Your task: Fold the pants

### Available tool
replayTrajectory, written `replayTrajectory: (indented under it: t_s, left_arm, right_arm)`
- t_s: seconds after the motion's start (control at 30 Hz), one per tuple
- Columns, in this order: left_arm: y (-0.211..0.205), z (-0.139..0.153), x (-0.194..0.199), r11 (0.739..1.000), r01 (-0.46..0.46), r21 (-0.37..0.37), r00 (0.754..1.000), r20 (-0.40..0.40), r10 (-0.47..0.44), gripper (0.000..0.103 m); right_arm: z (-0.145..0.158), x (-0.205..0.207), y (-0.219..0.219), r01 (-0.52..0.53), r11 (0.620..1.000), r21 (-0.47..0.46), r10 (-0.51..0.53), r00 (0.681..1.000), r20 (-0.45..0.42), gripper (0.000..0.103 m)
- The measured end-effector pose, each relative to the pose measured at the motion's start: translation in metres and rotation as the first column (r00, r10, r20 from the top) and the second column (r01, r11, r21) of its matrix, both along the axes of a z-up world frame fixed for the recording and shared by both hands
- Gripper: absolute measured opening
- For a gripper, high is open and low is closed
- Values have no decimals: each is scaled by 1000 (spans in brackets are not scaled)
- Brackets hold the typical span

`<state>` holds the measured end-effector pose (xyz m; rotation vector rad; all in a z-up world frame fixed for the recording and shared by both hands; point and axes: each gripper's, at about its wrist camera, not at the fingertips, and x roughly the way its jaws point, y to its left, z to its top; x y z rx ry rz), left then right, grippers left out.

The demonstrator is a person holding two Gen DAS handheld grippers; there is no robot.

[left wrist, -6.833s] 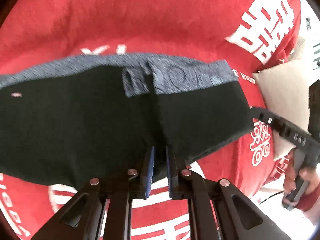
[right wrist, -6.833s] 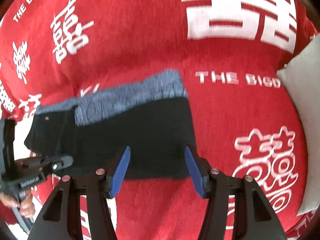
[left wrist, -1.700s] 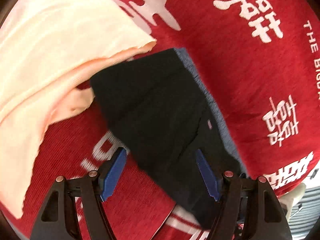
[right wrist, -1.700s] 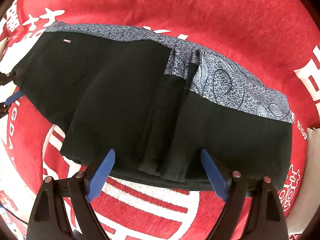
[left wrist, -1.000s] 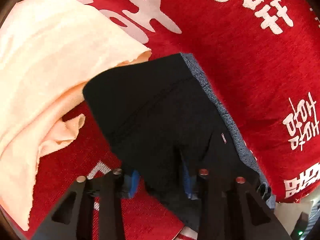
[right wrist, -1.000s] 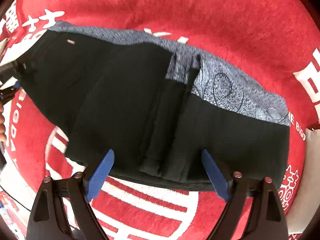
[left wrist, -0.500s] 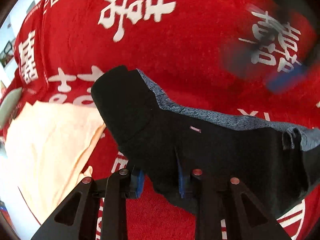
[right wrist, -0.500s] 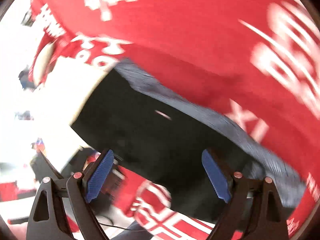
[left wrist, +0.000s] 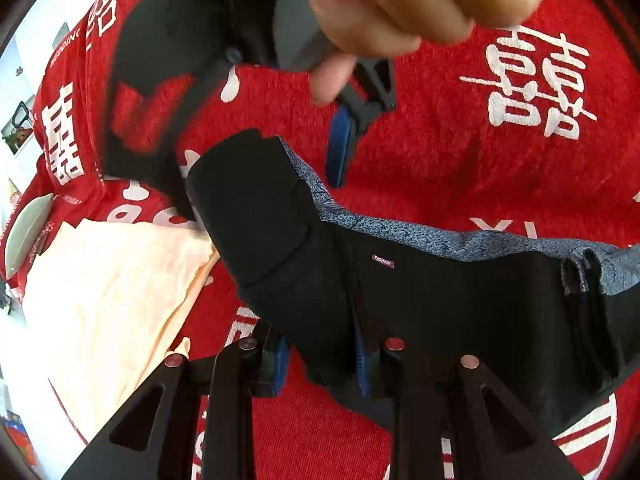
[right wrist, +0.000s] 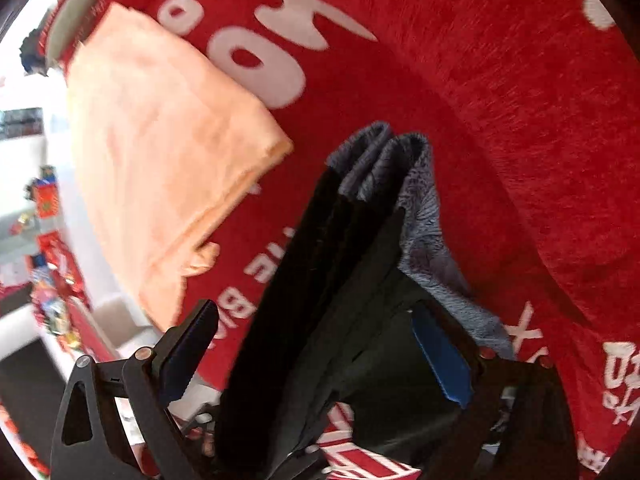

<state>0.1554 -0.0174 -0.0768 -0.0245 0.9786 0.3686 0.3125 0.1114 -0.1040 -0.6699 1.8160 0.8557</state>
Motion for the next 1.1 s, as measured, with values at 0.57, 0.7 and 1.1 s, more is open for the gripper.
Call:
replayTrajectory:
  t_s: [0.57, 0.7, 1.1]
  left_arm:
    - [-81, 65, 10, 975, 196, -107, 975, 126, -183, 28]
    - [-126, 80, 11, 952, 289, -101, 952, 138, -274, 28]
    - [-275, 85, 7, 843, 528, -105, 849, 92, -520, 28]
  right_arm:
    - [91, 24, -166, 204, 922, 329, -256, 959, 122, 17]
    - [112, 25, -224, 283, 882, 378, -351, 928, 125, 17]
    - [125, 3, -434, 516, 725, 456, -604, 795, 61, 16]
